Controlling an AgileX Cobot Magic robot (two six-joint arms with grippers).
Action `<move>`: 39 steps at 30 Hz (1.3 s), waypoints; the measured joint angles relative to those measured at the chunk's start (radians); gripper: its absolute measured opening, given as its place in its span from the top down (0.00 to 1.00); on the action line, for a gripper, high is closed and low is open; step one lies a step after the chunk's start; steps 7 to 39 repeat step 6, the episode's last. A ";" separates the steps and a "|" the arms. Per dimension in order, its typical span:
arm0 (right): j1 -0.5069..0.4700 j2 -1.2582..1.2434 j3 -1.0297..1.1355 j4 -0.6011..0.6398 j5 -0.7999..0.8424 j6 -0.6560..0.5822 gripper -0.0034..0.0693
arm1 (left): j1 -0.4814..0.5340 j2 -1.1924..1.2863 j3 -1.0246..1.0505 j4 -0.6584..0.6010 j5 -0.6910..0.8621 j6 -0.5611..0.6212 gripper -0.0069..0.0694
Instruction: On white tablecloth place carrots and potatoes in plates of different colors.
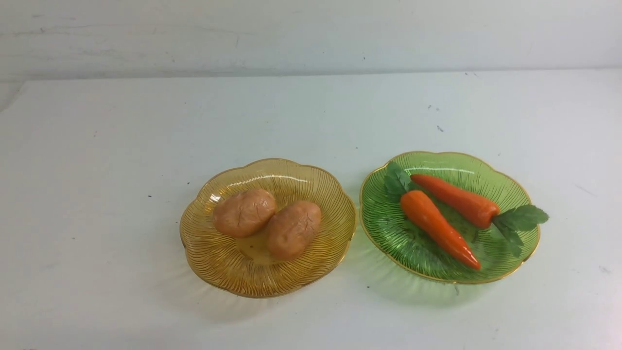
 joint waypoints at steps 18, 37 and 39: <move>0.000 0.000 0.000 0.000 0.000 0.000 0.97 | 0.000 0.000 0.000 0.000 0.000 0.005 0.91; 0.000 0.000 0.000 0.000 0.000 0.000 0.97 | 0.000 0.000 0.000 0.000 0.000 0.005 0.91; 0.000 0.000 0.000 0.000 0.000 0.000 0.97 | 0.000 0.000 0.000 0.000 0.000 0.005 0.91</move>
